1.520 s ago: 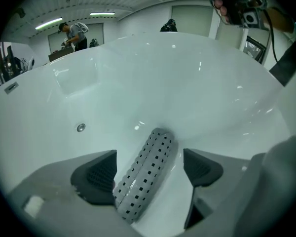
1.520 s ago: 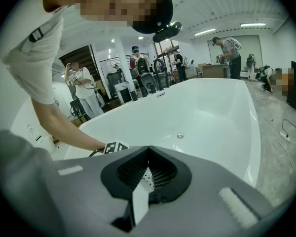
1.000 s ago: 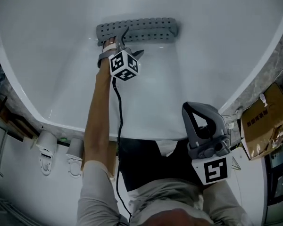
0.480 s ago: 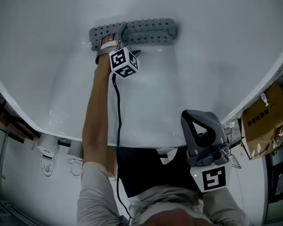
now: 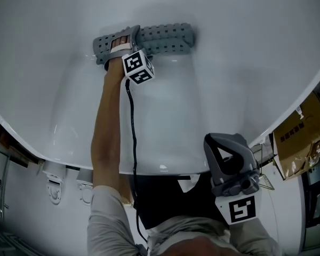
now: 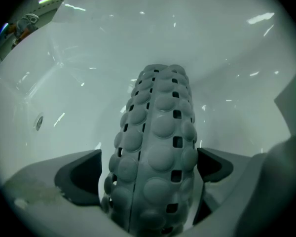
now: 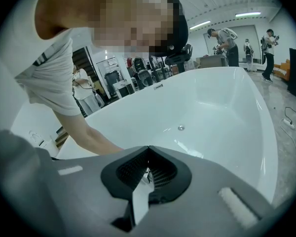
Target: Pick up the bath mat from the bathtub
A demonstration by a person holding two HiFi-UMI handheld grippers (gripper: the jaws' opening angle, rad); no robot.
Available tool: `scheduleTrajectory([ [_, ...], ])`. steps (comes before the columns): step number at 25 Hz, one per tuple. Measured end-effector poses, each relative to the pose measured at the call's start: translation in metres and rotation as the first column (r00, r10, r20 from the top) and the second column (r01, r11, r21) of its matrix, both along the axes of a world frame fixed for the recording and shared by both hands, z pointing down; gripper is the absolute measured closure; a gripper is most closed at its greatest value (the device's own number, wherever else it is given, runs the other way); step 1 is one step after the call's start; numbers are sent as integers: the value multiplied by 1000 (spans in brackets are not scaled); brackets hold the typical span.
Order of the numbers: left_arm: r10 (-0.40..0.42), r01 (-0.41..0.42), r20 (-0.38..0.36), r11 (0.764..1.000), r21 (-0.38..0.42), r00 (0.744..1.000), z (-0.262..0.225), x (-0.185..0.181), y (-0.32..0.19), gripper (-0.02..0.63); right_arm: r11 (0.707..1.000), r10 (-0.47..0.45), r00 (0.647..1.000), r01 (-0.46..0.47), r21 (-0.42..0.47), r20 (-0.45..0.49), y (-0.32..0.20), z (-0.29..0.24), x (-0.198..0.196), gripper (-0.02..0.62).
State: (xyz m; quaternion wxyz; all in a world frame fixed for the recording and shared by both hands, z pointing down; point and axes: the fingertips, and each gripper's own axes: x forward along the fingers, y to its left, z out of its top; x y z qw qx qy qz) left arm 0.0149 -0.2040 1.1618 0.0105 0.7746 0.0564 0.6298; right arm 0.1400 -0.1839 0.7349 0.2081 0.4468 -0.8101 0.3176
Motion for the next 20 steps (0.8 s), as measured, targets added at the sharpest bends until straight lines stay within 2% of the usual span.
scheduleTrajectory([
  [3,28,-28,30,1000,3,999,13,-4,6,-8,1000,0,1000,0,-1,-5,3,1,2,592],
  [9,112,-126,108,984,125,988,27,-12,-7,3,1000,0,1000,0,14,-7,3,-3,6,592],
  [15,110,-129,121,977,172,987,19,-12,-10,203,1000,-3,999,4,27,-32,3,4,4,592],
  [20,38,-54,107,987,151,994,2,-11,-10,290,999,-4,998,7,34,-67,3,3,3,592],
])
